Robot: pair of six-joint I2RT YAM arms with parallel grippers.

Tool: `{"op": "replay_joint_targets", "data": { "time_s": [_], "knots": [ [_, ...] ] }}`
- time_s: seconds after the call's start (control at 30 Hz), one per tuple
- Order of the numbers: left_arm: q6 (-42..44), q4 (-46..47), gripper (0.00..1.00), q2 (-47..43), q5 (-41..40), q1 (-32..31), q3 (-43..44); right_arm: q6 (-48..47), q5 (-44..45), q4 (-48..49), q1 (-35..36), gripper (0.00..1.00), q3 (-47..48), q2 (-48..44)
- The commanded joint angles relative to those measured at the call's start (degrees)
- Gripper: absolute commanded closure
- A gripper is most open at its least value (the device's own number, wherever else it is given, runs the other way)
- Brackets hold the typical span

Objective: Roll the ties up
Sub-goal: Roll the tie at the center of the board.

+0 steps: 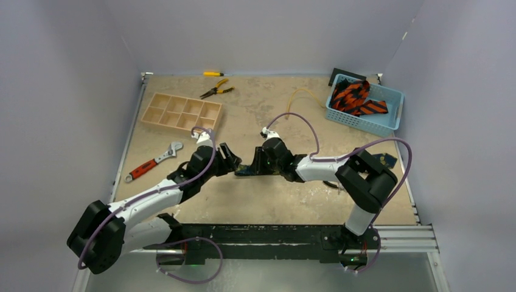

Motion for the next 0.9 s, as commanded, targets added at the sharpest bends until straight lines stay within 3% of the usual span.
{"op": "replay_joint_targets", "data": {
  "time_s": [0.0,0.5,0.87],
  "knots": [
    [1.8,4.5,0.41,1.8,3.0,0.6,-1.3,-1.7,2.3,0.3,-0.5,0.67,1.1,0.0],
    [1.4,9.6,0.42,7.0,9.0,2.9,-3.2,-5.8,2.5,2.0,-0.5,0.76,1.4,-1.4],
    [-1.1,20.4,0.44,10.1,20.1,8.6,-8.1,-7.6,1.6,4.7,-0.5,0.77,0.5,-0.3]
  ]
}}
